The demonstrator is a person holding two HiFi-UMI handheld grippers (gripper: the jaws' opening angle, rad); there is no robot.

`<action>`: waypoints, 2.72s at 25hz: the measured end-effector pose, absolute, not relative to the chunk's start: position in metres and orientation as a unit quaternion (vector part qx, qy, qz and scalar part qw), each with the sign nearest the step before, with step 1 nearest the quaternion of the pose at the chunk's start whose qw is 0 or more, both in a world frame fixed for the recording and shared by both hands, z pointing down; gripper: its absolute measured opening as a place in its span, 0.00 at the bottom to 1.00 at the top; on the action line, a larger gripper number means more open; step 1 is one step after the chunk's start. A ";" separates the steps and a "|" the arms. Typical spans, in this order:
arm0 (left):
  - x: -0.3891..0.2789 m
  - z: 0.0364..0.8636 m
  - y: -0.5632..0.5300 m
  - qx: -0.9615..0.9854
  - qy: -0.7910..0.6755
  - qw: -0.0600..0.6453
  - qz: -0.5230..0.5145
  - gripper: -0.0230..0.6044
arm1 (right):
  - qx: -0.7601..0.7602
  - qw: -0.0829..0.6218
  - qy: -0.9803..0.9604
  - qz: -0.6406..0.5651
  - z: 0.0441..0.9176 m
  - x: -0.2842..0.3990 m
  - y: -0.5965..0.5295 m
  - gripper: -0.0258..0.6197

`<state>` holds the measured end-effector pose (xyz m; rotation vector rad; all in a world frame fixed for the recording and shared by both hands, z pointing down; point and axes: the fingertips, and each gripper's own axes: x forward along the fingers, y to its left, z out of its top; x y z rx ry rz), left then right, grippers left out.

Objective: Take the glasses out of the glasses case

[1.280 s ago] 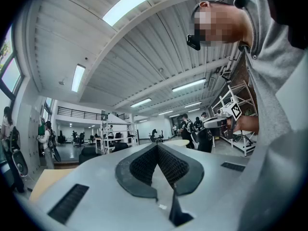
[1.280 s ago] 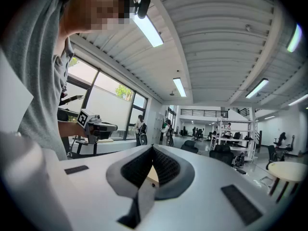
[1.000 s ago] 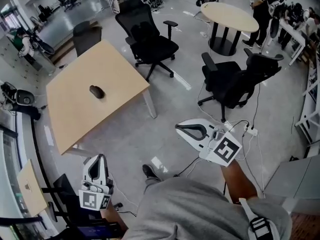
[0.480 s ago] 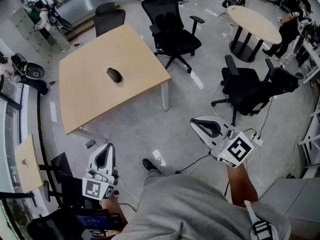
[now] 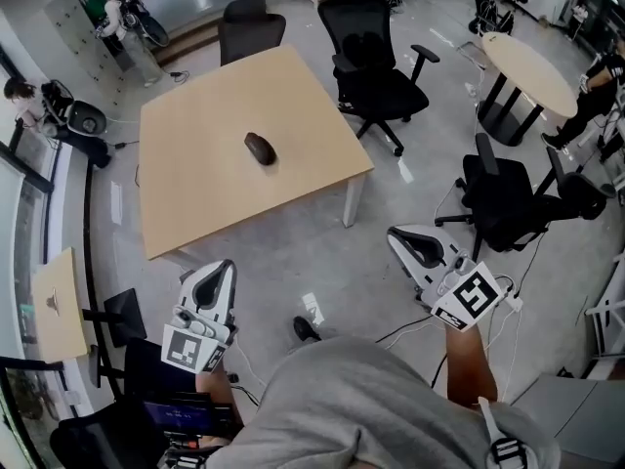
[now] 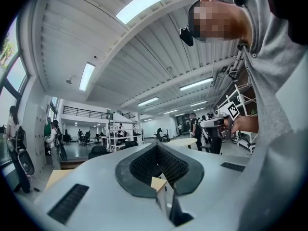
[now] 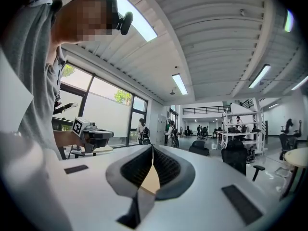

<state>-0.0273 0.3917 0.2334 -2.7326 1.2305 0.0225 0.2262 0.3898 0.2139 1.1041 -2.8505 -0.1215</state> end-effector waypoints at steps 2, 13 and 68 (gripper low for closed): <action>-0.040 0.231 0.380 -0.908 0.412 0.076 0.009 0.04 | 0.359 0.038 -0.931 -0.043 0.210 0.215 0.378 0.05; -0.111 0.241 0.318 -0.914 0.397 0.079 0.023 0.04 | 0.375 0.042 -0.925 -0.047 0.214 0.141 0.325 0.05; 0.019 0.261 0.069 -0.872 0.487 0.034 -0.043 0.04 | 0.225 0.052 -0.973 0.023 0.260 0.226 0.022 0.05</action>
